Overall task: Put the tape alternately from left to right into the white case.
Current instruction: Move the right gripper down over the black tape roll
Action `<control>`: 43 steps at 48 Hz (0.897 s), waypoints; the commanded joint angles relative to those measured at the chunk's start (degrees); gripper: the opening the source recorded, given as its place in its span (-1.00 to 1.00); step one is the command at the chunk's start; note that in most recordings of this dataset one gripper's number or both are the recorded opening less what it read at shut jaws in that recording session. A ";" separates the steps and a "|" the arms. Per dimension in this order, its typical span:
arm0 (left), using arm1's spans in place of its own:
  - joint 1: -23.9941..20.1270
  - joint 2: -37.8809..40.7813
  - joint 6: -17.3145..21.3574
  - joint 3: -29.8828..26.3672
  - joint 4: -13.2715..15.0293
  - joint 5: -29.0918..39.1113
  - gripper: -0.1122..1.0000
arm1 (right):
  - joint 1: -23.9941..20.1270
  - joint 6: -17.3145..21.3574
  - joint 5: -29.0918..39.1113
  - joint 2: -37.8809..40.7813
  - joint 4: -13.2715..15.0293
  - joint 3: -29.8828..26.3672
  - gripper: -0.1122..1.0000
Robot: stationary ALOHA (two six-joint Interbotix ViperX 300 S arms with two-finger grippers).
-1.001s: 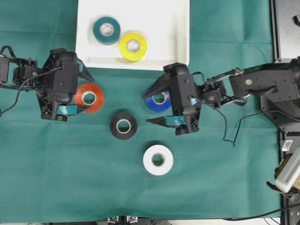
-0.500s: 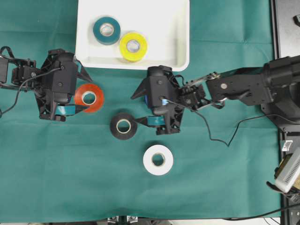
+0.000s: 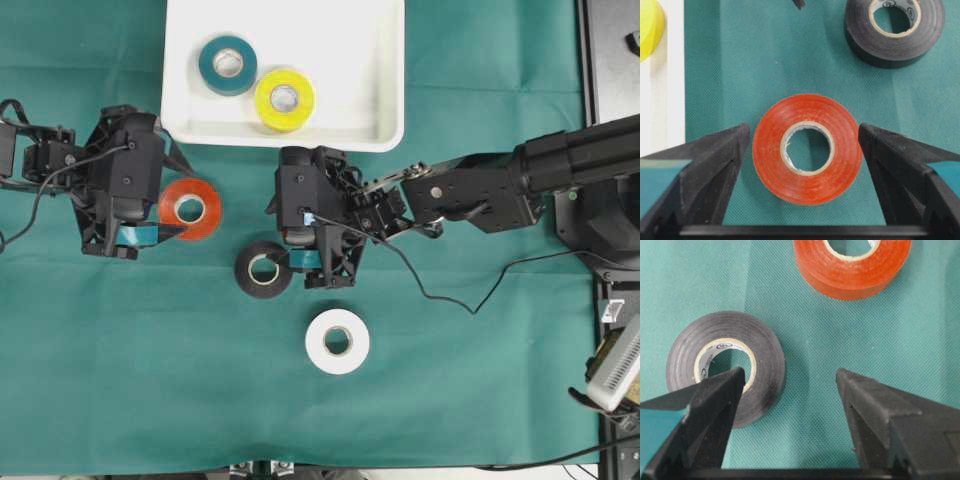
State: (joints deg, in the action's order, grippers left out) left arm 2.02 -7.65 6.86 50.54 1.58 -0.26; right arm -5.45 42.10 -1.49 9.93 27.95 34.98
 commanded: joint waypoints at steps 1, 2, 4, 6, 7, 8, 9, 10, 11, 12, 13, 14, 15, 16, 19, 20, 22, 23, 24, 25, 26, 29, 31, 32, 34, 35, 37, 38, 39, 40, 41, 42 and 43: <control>0.18 -1.05 0.00 -0.44 0.00 -0.53 0.36 | -0.44 0.88 -0.26 -1.05 0.00 -1.41 0.65; 0.18 -1.14 -0.09 -0.44 0.00 -0.53 0.36 | -0.53 1.05 -0.18 -0.97 -0.09 -1.49 0.65; 0.09 -1.14 -0.09 -0.44 0.09 -0.53 0.36 | -0.62 1.41 -0.18 -0.70 -0.09 -1.67 0.65; 0.18 -1.14 0.00 -0.44 0.09 -0.53 0.36 | -0.62 1.58 -0.18 -0.53 -0.09 -1.67 0.65; 0.18 -1.05 -0.09 -0.44 0.09 -0.53 0.36 | -0.62 1.67 -0.18 -0.44 -0.09 -1.76 0.65; 0.18 -1.05 -0.09 -0.44 0.09 -0.53 0.36 | -0.62 1.67 -0.09 -0.35 -0.09 -1.76 0.65; 0.18 -1.05 -0.09 -0.44 0.09 -0.53 0.36 | -0.62 1.67 0.00 -0.18 -0.09 -1.93 0.65; 0.09 -1.05 -0.09 -0.35 0.09 -0.53 0.36 | -0.62 1.76 0.18 0.00 0.00 -1.93 0.65; 0.18 -1.14 0.00 -0.35 0.00 -0.53 0.36 | -0.62 1.76 0.44 0.18 -0.09 -2.02 0.65; 0.18 -1.05 0.00 -0.35 0.09 -0.53 0.36 | -0.62 1.76 0.70 0.35 -0.09 -2.20 0.65; 0.18 -1.14 -0.09 -0.26 0.09 -0.53 0.36 | -0.62 1.76 1.05 0.53 -0.09 -2.29 0.65; 0.18 -1.05 -0.09 -0.26 0.09 -0.53 0.36 | -0.62 1.76 1.41 0.62 -0.09 -2.55 0.65; 0.18 -1.05 -0.09 -0.26 0.00 -0.53 0.36 | -0.62 1.76 1.76 0.79 0.00 -2.64 0.65; 0.18 -1.05 -0.09 -0.26 0.00 -0.53 0.36 | -0.62 1.76 2.20 0.97 -0.09 -2.90 0.65; 0.18 -1.05 -0.09 -0.09 0.00 -0.53 0.36 | -0.62 1.76 3.43 1.49 -0.09 -3.43 0.65; 0.18 -1.05 -0.09 -0.09 0.00 -0.53 0.36 | -0.62 1.76 3.78 1.67 -0.09 -3.69 0.65; 0.18 -1.14 -0.09 -0.09 0.09 -0.53 0.36 | -0.62 1.76 4.48 2.11 -0.09 -4.13 0.65; 0.18 -1.05 -0.09 0.00 0.09 -0.53 0.36 | -0.62 1.76 4.75 2.20 0.00 -4.39 0.65; 0.18 -1.14 -0.09 -0.09 0.09 -0.53 0.36 | -0.62 1.76 5.01 2.37 -0.09 -4.57 0.65; 0.18 -1.05 -0.09 -0.09 0.09 -0.53 0.36 | -0.53 1.76 5.36 2.64 -0.09 -4.83 0.65; 0.18 -1.14 -0.09 0.00 0.09 -0.53 0.36 | -0.62 1.76 5.63 2.81 -0.09 -5.01 0.65; 0.18 -1.05 -0.09 0.00 0.00 -0.53 0.36 | -0.62 1.76 6.50 3.34 -0.09 -5.54 0.65; 0.18 -1.14 -0.09 -0.09 0.00 -0.53 0.36 | -0.62 1.76 6.86 3.60 -0.09 -5.71 0.65; 0.18 -1.14 -0.09 0.00 0.00 -0.53 0.36 | -0.62 1.76 6.94 3.60 -0.09 -5.80 0.65; 0.18 -1.05 -0.09 -0.09 0.00 -0.53 0.36 | -0.62 1.76 7.03 3.78 -0.09 -5.89 0.65; 0.18 -1.14 -0.09 0.00 0.00 -0.53 0.36 | -0.62 1.76 7.03 3.87 -0.09 -5.98 0.65; 0.18 -1.05 -0.09 0.00 0.00 -0.53 0.36 | -0.62 1.76 6.94 3.87 -0.09 -5.98 0.65; 0.18 -1.14 -0.09 0.00 0.00 -0.53 0.36 | -0.62 1.76 7.03 3.87 0.00 -5.98 0.65; 0.18 -1.05 -0.09 0.00 0.00 -0.53 0.36 | -0.62 1.76 7.03 3.87 -0.09 -5.98 0.65; 0.18 -1.14 -0.09 0.00 0.09 -0.53 0.37 | -0.62 1.76 7.03 3.96 0.00 -5.98 0.65; 0.18 -1.05 -0.09 0.00 0.09 -0.53 0.36 | -0.62 1.76 7.03 3.87 -0.09 -5.98 0.65; 0.18 -1.14 -0.09 0.00 0.09 -0.53 0.36 | -0.62 1.76 7.03 3.87 -0.09 -5.98 0.65; 0.18 -1.14 -0.09 0.00 0.09 -0.53 0.36 | -0.62 1.76 7.03 3.87 -0.09 -5.98 0.65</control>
State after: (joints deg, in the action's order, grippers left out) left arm 2.02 -7.73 6.86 50.98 1.49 -0.35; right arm -6.24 44.03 5.36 15.38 27.95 29.71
